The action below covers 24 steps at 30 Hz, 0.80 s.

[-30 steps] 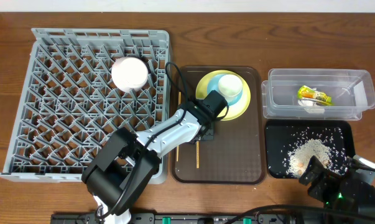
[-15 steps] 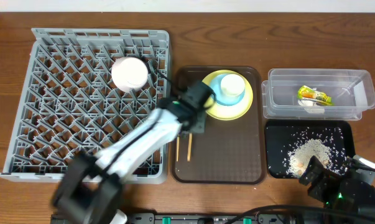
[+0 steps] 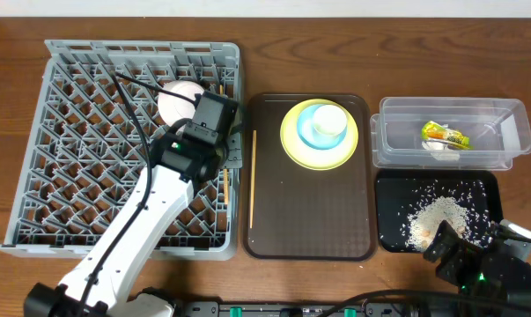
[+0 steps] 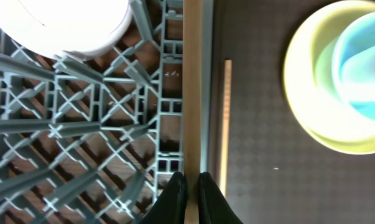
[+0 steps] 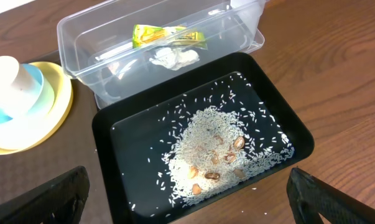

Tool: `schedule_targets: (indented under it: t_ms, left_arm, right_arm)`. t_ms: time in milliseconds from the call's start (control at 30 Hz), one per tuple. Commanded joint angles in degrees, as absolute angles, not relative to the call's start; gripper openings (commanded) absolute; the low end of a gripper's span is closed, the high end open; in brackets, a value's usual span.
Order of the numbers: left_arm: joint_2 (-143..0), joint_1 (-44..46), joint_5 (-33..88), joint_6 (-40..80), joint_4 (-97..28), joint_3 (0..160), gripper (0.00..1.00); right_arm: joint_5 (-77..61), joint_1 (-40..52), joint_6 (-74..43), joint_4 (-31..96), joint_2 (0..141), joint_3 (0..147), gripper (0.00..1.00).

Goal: Sort waste into correct bins and load items into the dishwasher

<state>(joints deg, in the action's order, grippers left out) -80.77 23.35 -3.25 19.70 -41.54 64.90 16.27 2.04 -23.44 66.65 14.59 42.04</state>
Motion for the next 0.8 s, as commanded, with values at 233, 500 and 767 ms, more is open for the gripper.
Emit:
schedule_targets:
  t_ms: [233,500,767]
  left_arm:
    - [-86.72,21.65,-4.12,9.61,-40.91,64.62,0.08]
    - [-89.12,21.58,-5.15,9.65,-40.86,64.53,0.08]
    - [-89.6,21.58,-5.87,9.67,-40.88,64.27,0.07]
  right_arm:
    - [16.62,1.67,-23.73,66.72,14.57,42.26,0.99]
    - [16.64,1.67,-23.7,66.72,14.57,42.24,0.99]
    - [16.64,1.67,-23.73,66.72,14.57,42.26,0.99]
